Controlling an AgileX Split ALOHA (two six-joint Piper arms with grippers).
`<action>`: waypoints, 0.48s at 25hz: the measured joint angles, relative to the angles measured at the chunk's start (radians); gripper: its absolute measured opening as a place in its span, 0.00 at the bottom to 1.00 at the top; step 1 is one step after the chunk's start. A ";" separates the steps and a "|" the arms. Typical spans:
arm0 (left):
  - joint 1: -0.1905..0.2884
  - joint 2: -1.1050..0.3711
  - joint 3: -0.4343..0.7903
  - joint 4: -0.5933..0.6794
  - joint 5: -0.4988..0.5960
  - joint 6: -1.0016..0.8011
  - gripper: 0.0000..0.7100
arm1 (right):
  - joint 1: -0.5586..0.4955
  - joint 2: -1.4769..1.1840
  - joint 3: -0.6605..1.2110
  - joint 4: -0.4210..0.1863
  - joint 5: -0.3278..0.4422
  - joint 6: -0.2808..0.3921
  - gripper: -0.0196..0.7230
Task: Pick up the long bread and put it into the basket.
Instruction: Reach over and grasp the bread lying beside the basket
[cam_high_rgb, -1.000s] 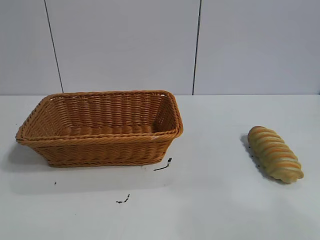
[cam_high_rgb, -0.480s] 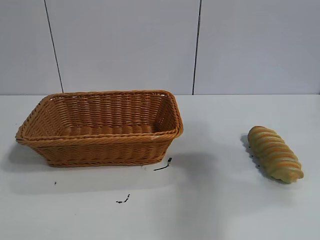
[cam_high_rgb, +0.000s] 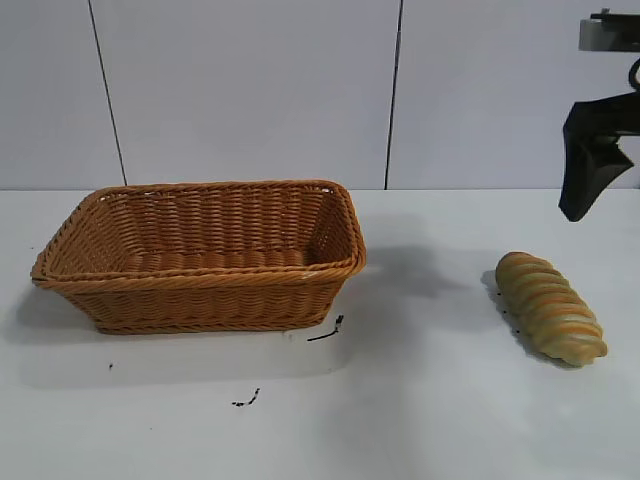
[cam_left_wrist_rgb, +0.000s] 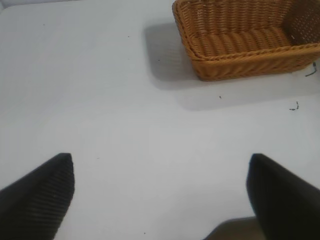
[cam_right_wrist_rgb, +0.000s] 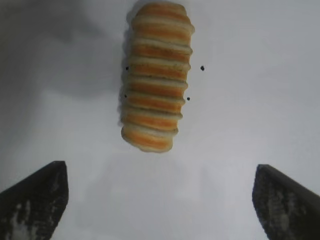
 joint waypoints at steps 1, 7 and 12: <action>0.000 0.000 0.000 0.000 0.000 0.000 0.98 | 0.000 0.018 0.000 -0.001 -0.019 0.000 0.96; 0.000 0.000 0.000 0.000 0.000 0.000 0.98 | 0.002 0.129 -0.001 0.001 -0.131 0.000 0.96; 0.000 0.000 0.000 0.000 0.000 0.000 0.98 | 0.023 0.181 -0.001 0.001 -0.206 0.000 0.96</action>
